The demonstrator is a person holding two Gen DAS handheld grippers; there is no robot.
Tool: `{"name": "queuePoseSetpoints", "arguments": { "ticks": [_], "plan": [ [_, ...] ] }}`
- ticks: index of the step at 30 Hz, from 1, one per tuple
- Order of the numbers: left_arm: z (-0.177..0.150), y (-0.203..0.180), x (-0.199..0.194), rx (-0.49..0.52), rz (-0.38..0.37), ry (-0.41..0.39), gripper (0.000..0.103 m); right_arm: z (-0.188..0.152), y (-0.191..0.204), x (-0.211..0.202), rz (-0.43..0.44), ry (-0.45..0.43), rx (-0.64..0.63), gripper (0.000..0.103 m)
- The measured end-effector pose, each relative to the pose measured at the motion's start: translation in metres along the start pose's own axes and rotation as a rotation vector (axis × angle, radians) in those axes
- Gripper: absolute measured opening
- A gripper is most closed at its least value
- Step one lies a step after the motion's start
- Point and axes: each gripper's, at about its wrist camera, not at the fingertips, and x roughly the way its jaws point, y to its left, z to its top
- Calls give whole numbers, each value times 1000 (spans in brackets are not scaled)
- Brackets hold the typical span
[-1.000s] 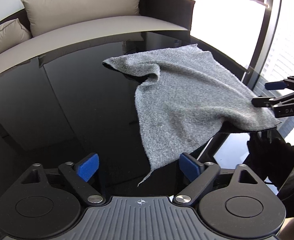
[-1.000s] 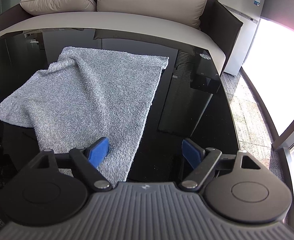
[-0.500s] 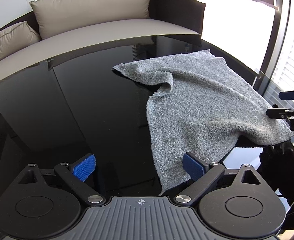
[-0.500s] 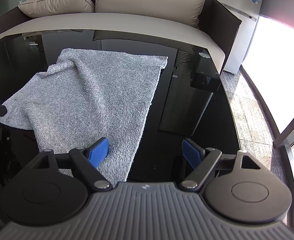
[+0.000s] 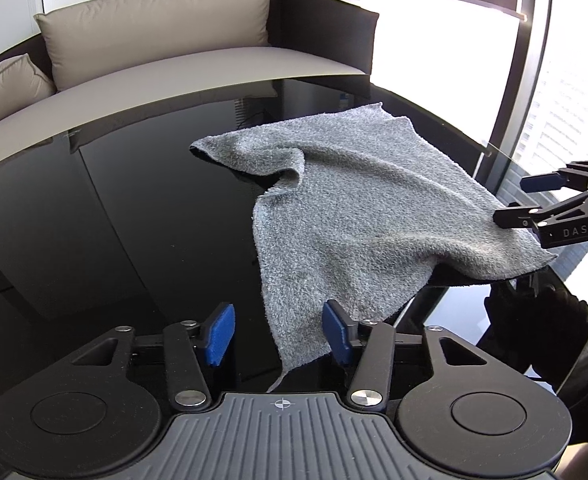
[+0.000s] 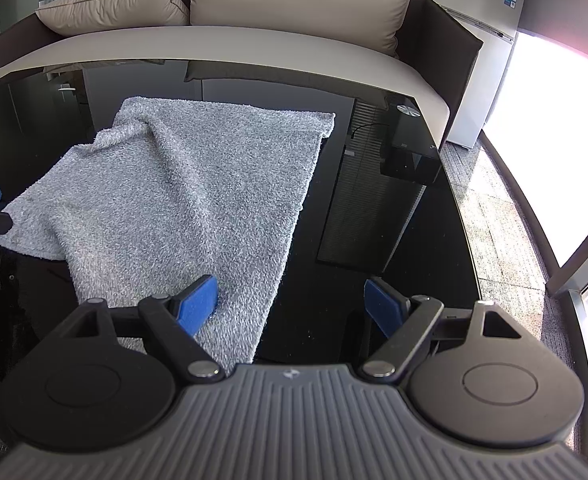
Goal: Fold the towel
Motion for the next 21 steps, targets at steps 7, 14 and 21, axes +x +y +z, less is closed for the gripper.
{"name": "queuePoseSetpoints", "arguments": {
  "ticks": [7,14,21],
  "plan": [
    [-2,-5,-5,8,-20,-1,6,0,0,0,1,0,1,83],
    [-4,0,-10,-5,-14,9,3,1,-1,0,2,1,-3,83],
    [-6,4,-19,-15,-24,22,3,1,-1,-2,7,8,-13,83]
  ]
}}
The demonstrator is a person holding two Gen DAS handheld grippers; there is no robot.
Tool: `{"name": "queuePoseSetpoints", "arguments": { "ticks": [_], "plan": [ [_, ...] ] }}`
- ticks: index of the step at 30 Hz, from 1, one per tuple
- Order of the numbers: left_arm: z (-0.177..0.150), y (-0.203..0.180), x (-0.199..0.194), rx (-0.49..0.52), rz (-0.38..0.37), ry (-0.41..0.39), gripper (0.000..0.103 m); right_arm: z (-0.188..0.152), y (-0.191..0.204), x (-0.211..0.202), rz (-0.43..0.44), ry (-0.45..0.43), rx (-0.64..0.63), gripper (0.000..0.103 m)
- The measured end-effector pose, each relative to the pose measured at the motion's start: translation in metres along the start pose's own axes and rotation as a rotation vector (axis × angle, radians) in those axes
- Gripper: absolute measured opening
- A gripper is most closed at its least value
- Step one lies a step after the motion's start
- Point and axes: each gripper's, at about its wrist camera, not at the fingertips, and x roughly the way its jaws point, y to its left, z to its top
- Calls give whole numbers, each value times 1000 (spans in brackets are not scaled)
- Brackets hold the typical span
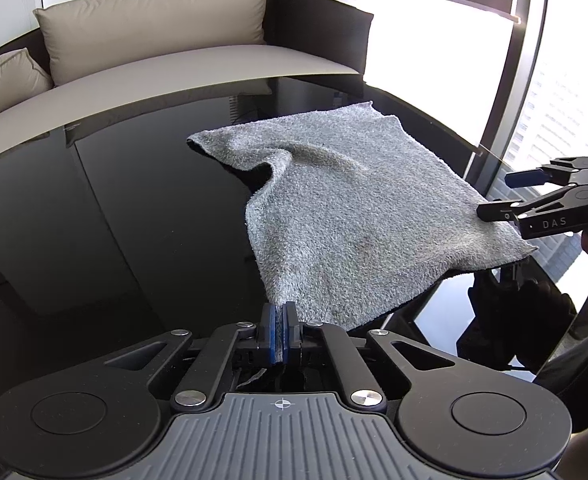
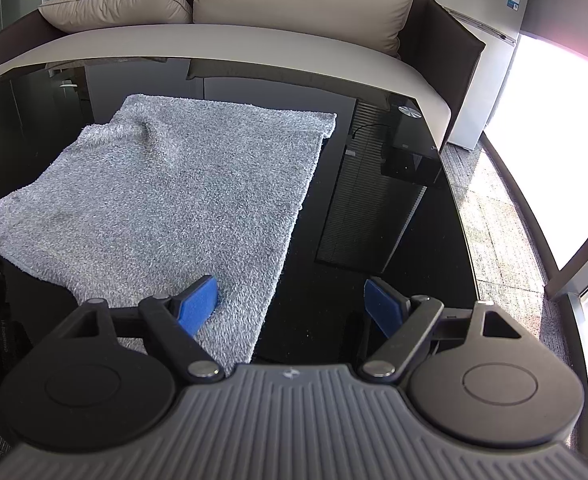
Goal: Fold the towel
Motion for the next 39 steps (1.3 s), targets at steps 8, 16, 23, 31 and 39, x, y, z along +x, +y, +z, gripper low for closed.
{"name": "queuePoseSetpoints", "arguments": {
  "ticks": [8,16,23,31,39],
  "plan": [
    [-2,1,-3,-20,17,24,3,-2,1,0,14,4,-12,83],
    [0,-2,-4,-29,42,45,3,0,0,2,24,4,-22,83],
    [0,-7,-3,-67,73,46,3,2,0,6,27,5,-31,83],
    [-4,-13,-6,-101,120,28,10,1,1,6,30,-2,-36,83],
    [-9,-7,-11,-125,186,23,36,0,-2,8,39,-7,-6,83]
  ]
}}
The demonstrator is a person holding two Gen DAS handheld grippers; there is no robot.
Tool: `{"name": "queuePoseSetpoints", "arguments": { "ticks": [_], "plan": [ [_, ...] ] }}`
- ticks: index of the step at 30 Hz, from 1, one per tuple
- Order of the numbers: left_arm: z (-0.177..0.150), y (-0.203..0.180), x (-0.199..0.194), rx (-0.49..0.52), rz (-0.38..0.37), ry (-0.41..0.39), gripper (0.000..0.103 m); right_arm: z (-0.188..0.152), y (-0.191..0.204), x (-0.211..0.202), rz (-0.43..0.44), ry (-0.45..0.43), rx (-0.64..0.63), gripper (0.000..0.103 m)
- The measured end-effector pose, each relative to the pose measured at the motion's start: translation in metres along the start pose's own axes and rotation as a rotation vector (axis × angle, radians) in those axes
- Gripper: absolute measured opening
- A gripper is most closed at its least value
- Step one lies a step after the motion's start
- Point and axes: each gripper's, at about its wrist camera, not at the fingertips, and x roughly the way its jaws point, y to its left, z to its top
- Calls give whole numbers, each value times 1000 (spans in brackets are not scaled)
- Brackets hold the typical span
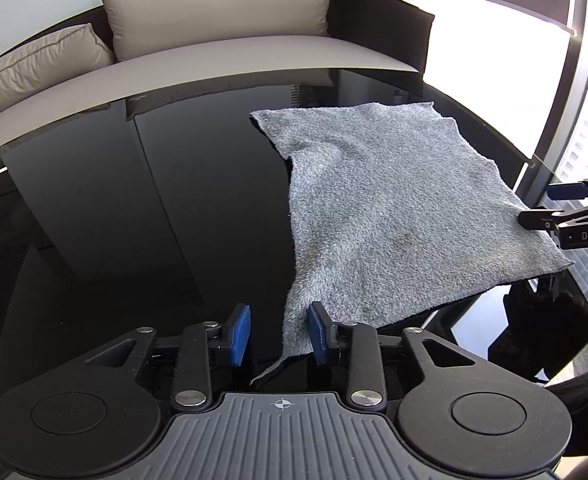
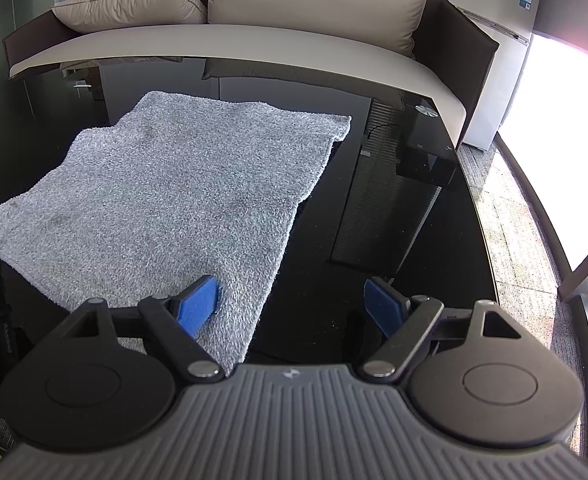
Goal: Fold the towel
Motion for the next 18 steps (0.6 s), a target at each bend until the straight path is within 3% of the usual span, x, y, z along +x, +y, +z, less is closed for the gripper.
{"name": "queuePoseSetpoints", "arguments": {
  "ticks": [7,13,18],
  "plan": [
    [-1,9,-1,-19,37,-5,42,-1,2,-1,-4,-3,-6,83],
    [9,13,-11,-47,3,-66,48,-1,2,-3,-5,-3,-7,83],
    [20,4,3,-14,2,-56,49,0,1,-3,-5,-4,-5,83]
  ]
}}
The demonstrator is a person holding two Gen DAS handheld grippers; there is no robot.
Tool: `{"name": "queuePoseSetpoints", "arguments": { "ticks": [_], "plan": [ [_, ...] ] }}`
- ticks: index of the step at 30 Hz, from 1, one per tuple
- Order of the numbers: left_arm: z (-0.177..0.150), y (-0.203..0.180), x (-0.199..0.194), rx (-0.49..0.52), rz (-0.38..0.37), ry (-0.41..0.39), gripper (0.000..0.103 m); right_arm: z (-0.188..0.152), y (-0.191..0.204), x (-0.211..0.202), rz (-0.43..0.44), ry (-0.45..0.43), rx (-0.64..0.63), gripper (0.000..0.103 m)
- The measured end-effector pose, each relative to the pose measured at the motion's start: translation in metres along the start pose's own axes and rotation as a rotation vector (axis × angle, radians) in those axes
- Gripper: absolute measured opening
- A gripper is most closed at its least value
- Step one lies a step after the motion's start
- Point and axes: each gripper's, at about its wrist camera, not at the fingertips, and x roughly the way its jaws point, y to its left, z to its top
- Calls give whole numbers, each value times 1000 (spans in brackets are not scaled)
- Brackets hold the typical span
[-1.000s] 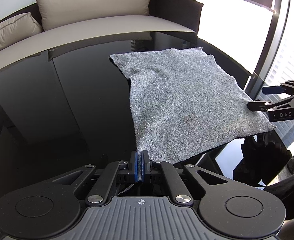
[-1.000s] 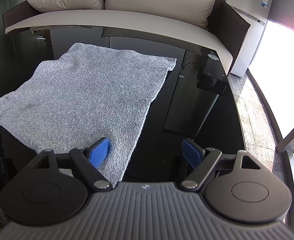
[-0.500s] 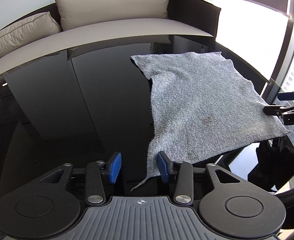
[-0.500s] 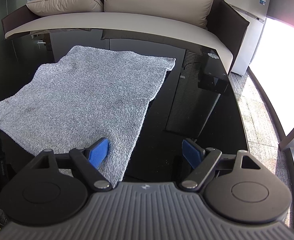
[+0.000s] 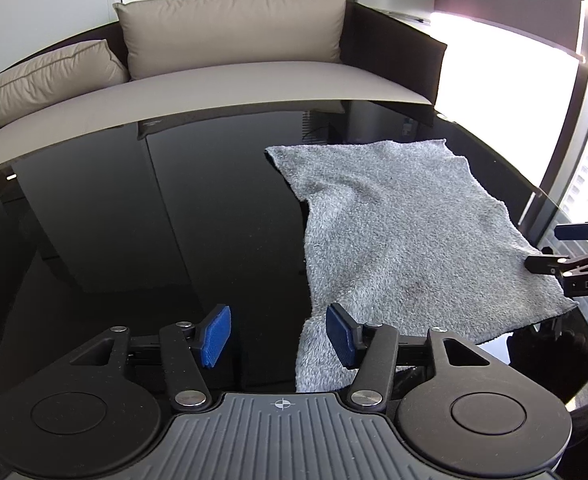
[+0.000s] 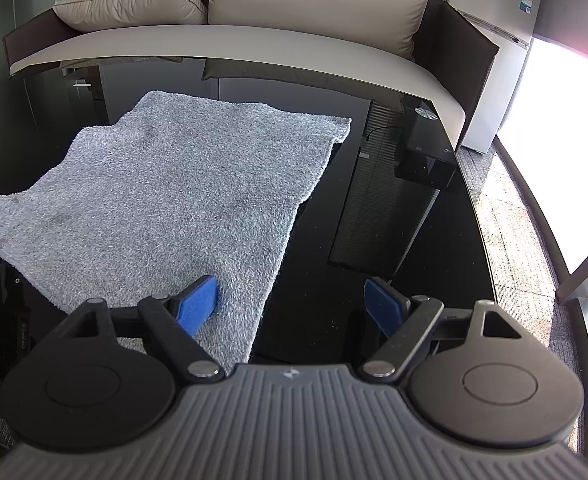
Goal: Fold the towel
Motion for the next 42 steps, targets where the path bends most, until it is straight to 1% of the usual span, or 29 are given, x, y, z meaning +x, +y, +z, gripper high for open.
{"name": "queuePoseSetpoints", "arguments": {
  "ticks": [4,6,10,12,13,15,17,18,19,25,28,31,34,42],
  "plan": [
    [-4,-6,12,29,13,29,49,0,-1,0,2,0,2,83],
    [-8,-2,13,13,11,30,51,0,-1,0,3,-1,2,83],
    [-9,2,12,7,25,23,51,0,-2,0,3,-1,0,83],
    [-9,5,11,-18,28,12,53,0,-2,1,3,-2,1,83],
    [-8,6,10,-28,30,3,56,0,-2,1,3,-3,0,83],
    [-6,8,8,-41,33,-20,66,-1,-1,0,0,-6,-1,83],
    [-4,8,6,-52,38,-50,89,-1,-1,1,-2,-10,2,83],
    [-4,7,5,-56,41,-63,93,-1,0,1,-3,-13,5,83],
    [-3,7,5,-60,41,-71,94,-1,0,1,-3,-16,8,83],
    [-2,10,10,-94,21,-73,95,0,-2,0,-1,-37,32,83],
    [-3,13,12,-116,19,-77,99,1,-3,-1,1,-51,49,83],
    [-3,16,13,-137,14,-79,100,1,-3,-1,-2,-67,58,83],
    [-5,17,15,-144,8,-76,102,1,-2,-2,0,-74,63,83],
    [-6,11,18,-142,-3,-88,102,-1,-1,-2,-6,-86,79,84]
  ]
}}
